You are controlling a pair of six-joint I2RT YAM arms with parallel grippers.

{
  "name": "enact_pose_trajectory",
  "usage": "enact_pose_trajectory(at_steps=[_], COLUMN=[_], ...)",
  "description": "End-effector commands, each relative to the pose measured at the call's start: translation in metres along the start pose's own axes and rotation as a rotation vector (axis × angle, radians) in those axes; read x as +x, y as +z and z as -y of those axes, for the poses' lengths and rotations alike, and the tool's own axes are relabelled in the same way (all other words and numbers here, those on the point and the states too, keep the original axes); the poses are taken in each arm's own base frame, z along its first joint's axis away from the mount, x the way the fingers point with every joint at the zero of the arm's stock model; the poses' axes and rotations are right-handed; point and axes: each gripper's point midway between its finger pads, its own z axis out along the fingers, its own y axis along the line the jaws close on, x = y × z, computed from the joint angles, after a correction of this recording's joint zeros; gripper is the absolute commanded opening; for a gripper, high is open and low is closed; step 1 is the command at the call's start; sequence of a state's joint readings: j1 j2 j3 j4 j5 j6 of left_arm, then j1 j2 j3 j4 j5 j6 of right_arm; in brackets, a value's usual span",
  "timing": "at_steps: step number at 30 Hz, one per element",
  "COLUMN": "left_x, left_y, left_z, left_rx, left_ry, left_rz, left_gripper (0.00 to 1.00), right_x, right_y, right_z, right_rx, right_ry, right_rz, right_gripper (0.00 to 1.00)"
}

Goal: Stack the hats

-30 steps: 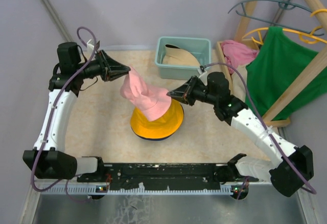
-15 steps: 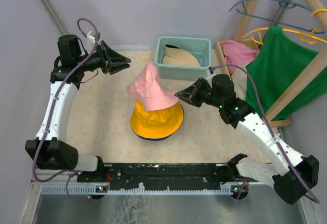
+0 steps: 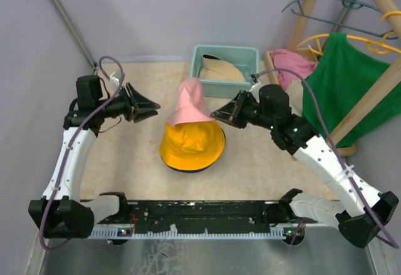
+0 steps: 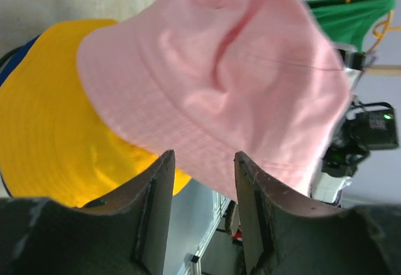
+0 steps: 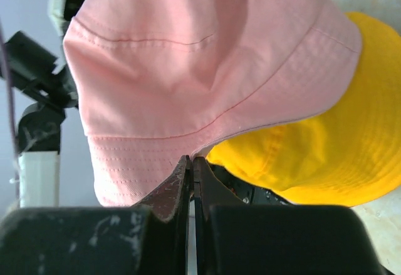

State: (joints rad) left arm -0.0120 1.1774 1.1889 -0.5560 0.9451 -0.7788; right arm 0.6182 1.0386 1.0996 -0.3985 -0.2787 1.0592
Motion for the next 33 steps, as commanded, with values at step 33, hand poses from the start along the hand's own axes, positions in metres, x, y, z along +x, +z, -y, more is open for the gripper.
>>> enact_pose_trajectory(at_steps=[33], left_x=[0.049], left_y=[-0.063], left_z=[0.072], left_rx=[0.263], left_ry=[-0.544], left_rz=[0.176], left_gripper=[0.64], right_x=[0.016], right_y=[0.013], right_z=[-0.034], right_rx=[-0.025], right_ry=[-0.183], right_rz=[-0.016], right_gripper=[0.00])
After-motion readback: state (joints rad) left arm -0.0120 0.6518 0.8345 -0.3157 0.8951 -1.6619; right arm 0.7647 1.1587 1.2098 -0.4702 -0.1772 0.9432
